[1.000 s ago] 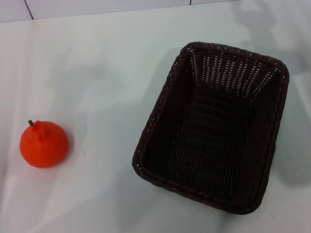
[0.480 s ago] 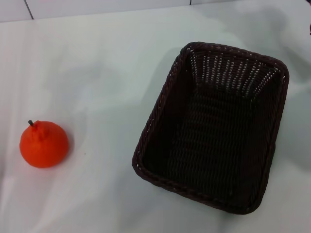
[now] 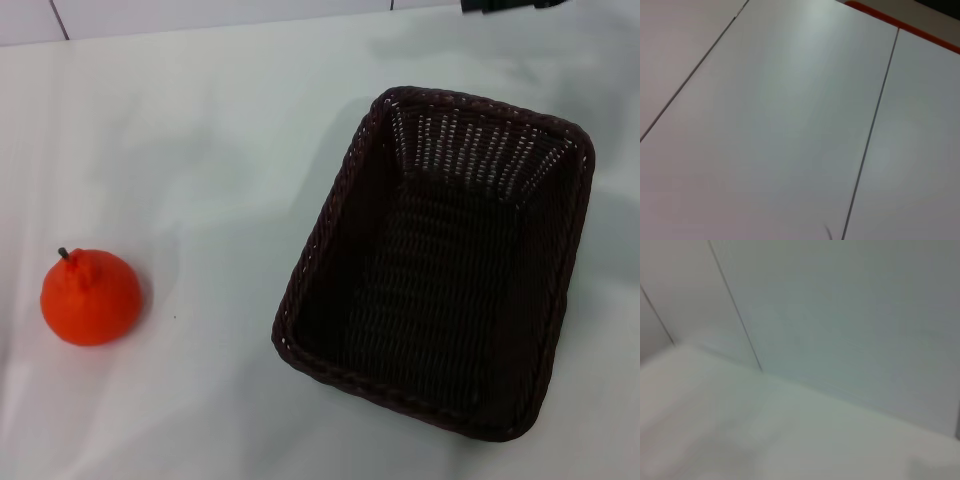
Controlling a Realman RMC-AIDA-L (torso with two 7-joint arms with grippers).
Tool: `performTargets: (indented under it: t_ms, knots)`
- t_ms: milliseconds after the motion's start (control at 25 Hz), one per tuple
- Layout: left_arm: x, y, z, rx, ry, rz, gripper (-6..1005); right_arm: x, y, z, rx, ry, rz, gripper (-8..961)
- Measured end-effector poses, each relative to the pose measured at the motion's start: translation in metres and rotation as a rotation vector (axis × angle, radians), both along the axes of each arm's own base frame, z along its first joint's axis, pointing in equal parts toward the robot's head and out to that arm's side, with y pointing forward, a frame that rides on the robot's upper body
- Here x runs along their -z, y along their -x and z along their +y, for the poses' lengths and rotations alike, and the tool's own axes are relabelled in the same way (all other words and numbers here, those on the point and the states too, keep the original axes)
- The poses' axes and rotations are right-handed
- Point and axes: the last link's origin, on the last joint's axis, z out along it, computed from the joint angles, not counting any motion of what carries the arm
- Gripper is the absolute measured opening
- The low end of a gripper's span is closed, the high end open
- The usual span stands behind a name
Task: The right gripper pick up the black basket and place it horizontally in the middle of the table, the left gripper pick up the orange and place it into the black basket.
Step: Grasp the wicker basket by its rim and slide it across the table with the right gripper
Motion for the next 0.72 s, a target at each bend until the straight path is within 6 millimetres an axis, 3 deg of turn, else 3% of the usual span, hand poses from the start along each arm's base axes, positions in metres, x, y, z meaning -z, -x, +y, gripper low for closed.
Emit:
performTargets:
  t_ms: [160,320,720]
  knots:
    - [0.001,0.002,0.001,-0.015,0.008,-0.002,748,0.002,0.009,0.004,0.024,0.046,-0.107,931]
    - [0.001,0.003,0.0,-0.02,0.008,-0.003,748,0.016,0.017,0.003,0.024,0.161,-0.299,924]
    - [0.001,0.005,-0.002,-0.031,0.006,-0.008,747,0.036,0.005,-0.001,0.014,0.244,-0.391,866]
